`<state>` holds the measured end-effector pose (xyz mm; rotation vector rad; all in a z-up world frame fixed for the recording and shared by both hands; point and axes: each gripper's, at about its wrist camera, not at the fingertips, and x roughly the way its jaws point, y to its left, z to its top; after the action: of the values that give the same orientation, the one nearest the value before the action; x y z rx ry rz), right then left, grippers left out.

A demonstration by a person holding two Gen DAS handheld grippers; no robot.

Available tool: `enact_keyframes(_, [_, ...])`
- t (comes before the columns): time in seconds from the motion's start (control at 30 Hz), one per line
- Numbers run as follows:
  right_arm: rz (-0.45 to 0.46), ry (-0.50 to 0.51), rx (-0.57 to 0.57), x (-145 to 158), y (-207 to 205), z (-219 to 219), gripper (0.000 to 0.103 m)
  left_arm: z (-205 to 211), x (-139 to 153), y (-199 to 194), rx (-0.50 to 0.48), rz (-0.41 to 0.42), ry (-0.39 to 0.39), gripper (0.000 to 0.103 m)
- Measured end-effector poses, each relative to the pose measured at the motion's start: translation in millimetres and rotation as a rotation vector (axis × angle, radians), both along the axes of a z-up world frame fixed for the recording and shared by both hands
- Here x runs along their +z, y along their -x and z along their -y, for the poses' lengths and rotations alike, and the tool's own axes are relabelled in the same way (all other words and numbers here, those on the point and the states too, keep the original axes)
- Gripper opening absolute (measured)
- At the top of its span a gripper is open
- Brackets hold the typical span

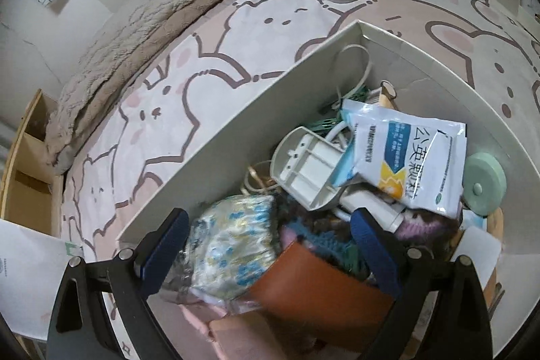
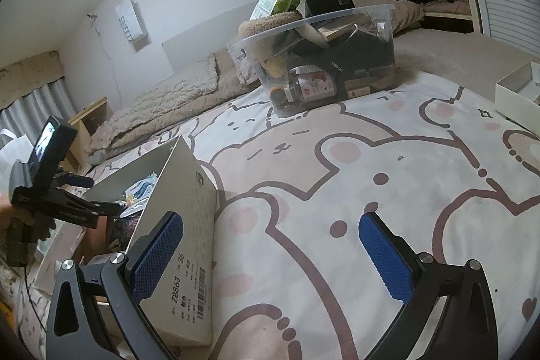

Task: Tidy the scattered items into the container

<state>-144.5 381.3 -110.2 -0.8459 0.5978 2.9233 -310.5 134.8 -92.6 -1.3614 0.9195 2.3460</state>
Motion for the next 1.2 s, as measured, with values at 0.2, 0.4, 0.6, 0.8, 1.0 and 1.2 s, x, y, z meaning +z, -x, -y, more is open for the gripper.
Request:
enact_keyframes(0.2, [0.008,0.004,0.002,-2.4,2.1,-0.5,0.103,-12.0,-1.0,7.8,0.003,-0.039,-0.032,0.097])
enact_keyframes(0.4, [0.012,0.005,0.008,-3.5,2.8,0.4,0.103,-24.0,14.6,16.0,0.024,-0.079,-0.136,0.097])
enact_keyframes(0.6, [0.015,0.003,0.013,-4.3,3.1,1.6,0.103,-45.6,23.2,15.1,0.005,-0.102,-0.189,0.097])
enact_keyframes(0.8, [0.02,0.006,0.013,-4.5,3.6,2.4,0.103,-51.7,18.4,6.1,-0.01,-0.116,-0.18,0.097])
enact_keyframes(1.0, [0.017,0.004,0.019,-4.6,3.3,4.8,0.103,-38.5,20.3,3.4,0.034,-0.139,-0.172,0.097])
enact_keyframes(1.2, [0.02,0.003,0.022,-6.0,4.0,5.3,0.103,-28.0,13.2,15.2,0.102,-0.109,-0.19,0.097])
